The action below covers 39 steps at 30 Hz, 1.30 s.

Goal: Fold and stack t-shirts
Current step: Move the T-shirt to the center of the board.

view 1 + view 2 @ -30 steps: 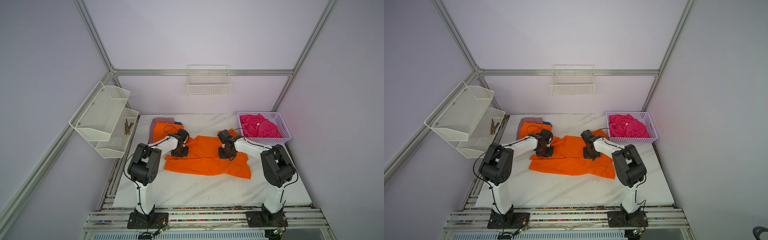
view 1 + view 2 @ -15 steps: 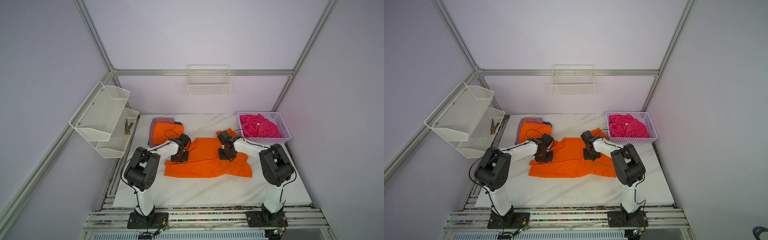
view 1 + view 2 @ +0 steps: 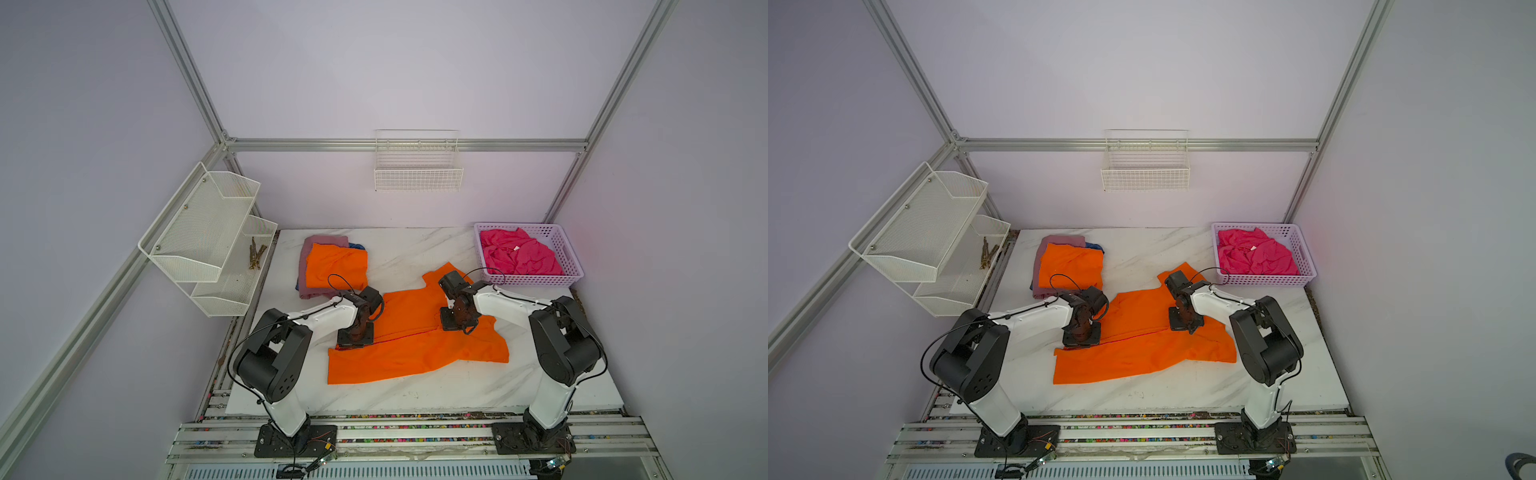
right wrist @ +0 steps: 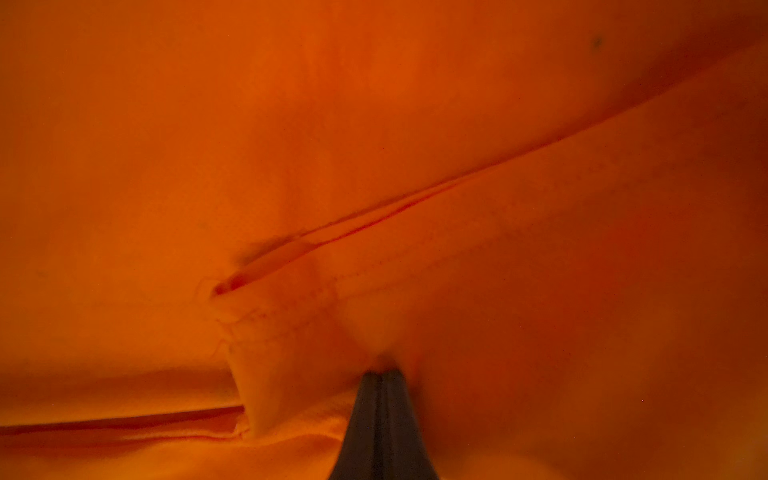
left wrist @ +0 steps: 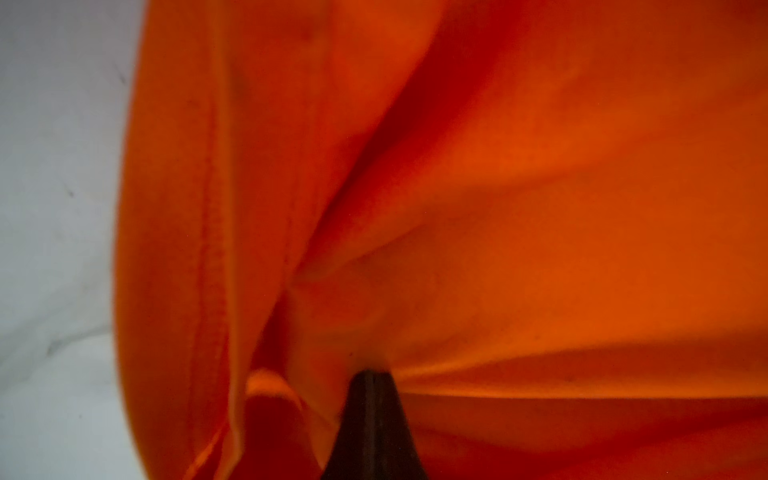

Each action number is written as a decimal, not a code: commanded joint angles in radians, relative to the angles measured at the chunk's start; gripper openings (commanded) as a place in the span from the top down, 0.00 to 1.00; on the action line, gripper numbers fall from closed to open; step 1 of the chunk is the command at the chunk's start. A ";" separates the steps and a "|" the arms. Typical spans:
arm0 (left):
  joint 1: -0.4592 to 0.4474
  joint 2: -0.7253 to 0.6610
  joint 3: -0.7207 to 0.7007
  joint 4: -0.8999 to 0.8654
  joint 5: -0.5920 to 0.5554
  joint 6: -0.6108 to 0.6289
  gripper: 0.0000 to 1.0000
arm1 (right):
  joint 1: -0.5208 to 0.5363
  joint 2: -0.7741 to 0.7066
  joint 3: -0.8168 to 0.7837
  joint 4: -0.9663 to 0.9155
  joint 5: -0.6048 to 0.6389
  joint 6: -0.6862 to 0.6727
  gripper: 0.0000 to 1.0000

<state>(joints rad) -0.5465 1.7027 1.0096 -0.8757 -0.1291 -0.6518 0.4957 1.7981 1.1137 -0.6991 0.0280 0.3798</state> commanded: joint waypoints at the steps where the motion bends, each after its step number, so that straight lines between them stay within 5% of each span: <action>1: -0.019 -0.013 -0.065 -0.152 -0.026 -0.109 1.00 | 0.016 -0.027 -0.080 -0.113 -0.007 0.015 1.00; 12: -0.104 0.000 -0.036 -0.211 -0.069 -0.209 1.00 | 0.052 -0.099 -0.143 -0.129 0.000 0.043 1.00; 25: -0.109 0.032 0.121 -0.356 -0.281 -0.297 0.96 | 0.054 -0.176 -0.084 -0.107 0.004 0.042 0.99; 29: -0.110 0.034 0.160 -0.388 -0.321 -0.316 0.91 | 0.055 -0.221 -0.079 -0.097 0.013 0.036 0.81; 33: -0.110 0.017 0.185 -0.351 -0.353 -0.275 0.91 | 0.055 -0.250 -0.056 -0.093 0.039 0.017 0.75; 39: -0.075 0.011 0.172 -0.151 -0.331 -0.045 0.90 | 0.036 -0.228 0.009 -0.084 0.155 -0.017 0.68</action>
<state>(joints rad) -0.6479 1.7481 1.1751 -1.1400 -0.4450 -0.8230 0.5430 1.5673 1.0798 -0.7959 0.1005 0.3859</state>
